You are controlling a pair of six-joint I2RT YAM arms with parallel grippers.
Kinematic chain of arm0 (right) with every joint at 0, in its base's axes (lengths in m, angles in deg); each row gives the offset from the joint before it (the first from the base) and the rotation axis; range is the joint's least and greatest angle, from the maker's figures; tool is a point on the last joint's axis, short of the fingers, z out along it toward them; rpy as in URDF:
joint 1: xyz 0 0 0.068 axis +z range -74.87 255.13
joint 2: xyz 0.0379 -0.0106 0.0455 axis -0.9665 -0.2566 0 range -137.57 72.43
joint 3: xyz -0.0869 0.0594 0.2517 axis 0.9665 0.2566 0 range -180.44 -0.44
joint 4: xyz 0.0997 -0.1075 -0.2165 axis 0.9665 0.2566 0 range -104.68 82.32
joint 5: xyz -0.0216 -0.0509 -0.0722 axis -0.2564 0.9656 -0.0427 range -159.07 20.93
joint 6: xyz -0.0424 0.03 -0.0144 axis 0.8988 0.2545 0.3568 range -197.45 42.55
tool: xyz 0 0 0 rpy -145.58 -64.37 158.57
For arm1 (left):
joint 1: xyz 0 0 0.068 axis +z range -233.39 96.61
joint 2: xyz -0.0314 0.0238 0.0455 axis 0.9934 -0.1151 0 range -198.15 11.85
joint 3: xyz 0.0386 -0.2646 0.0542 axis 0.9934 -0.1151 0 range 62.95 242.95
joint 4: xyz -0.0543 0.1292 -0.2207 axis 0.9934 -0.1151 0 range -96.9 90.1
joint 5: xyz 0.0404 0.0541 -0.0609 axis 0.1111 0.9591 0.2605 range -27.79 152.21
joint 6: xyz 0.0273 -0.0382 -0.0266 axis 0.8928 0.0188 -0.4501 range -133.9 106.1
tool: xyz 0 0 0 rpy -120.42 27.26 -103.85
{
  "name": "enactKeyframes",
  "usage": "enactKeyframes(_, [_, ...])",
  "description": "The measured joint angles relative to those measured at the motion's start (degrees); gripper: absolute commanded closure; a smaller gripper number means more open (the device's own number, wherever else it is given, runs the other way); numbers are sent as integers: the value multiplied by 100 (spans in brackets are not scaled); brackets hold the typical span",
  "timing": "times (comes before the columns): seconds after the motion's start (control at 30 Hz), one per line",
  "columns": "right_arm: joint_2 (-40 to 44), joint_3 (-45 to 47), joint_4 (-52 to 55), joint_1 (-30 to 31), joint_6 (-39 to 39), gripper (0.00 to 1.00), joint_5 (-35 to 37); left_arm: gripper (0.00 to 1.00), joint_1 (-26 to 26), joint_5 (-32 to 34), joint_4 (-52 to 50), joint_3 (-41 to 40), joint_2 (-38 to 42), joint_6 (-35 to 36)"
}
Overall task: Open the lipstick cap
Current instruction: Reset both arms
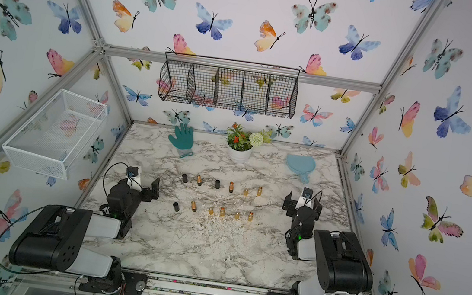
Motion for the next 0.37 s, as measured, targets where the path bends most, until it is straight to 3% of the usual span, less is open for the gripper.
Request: enactKeyframes(0.37, [9,35,-297,0,11,2,-162,2,0,-35,-72,17,0,2])
